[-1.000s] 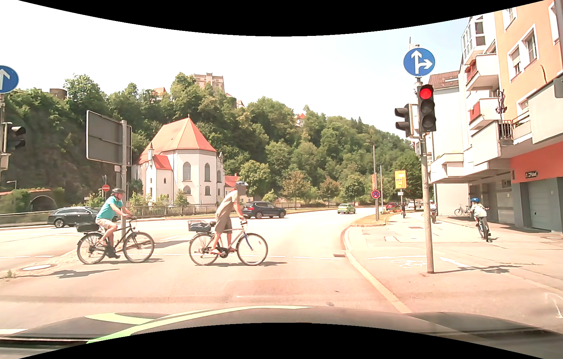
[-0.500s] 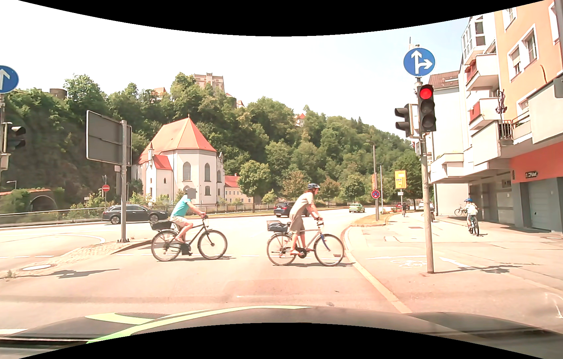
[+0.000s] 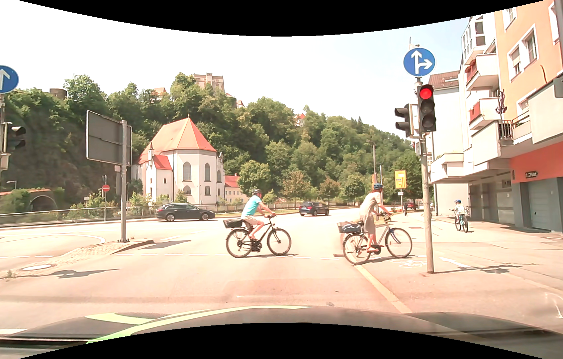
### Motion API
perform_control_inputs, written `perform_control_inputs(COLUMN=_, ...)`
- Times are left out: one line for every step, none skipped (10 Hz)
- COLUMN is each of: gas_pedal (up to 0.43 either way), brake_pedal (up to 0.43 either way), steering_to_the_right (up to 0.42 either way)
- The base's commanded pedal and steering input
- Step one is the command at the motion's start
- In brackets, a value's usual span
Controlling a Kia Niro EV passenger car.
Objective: Follow the waypoints while adhering to traffic rules and regulations
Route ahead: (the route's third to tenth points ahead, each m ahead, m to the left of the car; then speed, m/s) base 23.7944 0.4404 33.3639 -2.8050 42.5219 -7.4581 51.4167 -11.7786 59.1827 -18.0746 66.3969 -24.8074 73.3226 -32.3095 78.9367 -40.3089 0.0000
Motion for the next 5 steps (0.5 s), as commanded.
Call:
perform_control_inputs(gas_pedal=0.0, brake_pedal=0.323, steering_to_the_right=0.04)
perform_control_inputs(gas_pedal=0.0, brake_pedal=0.323, steering_to_the_right=0.041)
perform_control_inputs(gas_pedal=0.0, brake_pedal=0.323, steering_to_the_right=0.04)
perform_control_inputs(gas_pedal=0.0, brake_pedal=0.323, steering_to_the_right=0.04)
perform_control_inputs(gas_pedal=0.0, brake_pedal=0.323, steering_to_the_right=0.04)
